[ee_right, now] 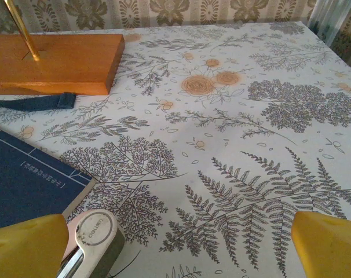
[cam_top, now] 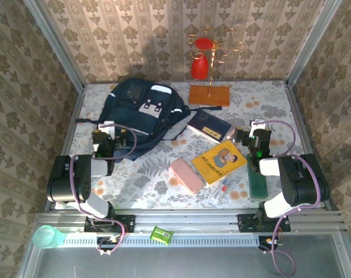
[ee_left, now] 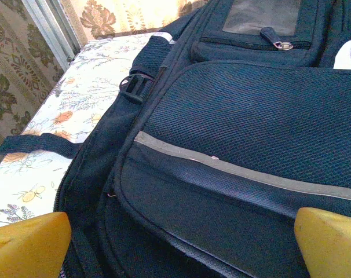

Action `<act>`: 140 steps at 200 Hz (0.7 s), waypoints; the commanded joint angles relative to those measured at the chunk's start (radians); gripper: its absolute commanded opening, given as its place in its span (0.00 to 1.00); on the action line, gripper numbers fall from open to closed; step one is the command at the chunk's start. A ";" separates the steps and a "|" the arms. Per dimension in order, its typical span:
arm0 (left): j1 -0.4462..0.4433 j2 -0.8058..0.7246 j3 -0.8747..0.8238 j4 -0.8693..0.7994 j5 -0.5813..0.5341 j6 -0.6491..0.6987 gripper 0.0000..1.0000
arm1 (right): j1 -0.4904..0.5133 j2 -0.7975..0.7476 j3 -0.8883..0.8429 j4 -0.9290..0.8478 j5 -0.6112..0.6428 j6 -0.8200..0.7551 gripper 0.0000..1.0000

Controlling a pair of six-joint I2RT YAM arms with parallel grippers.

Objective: Pack the student bag

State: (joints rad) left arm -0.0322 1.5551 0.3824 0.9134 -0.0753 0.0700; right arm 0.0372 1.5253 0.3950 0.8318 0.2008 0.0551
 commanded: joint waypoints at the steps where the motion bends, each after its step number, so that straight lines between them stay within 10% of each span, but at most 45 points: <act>1: -0.008 -0.004 0.007 0.002 -0.006 -0.009 1.00 | 0.003 0.003 0.006 0.037 -0.009 -0.004 1.00; 140: -0.003 -0.003 0.010 -0.002 0.006 -0.012 1.00 | -0.001 0.003 0.008 0.032 -0.020 -0.001 1.00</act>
State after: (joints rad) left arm -0.0330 1.5551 0.3824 0.9131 -0.0750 0.0700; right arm 0.0372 1.5253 0.3950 0.8318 0.2008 0.0551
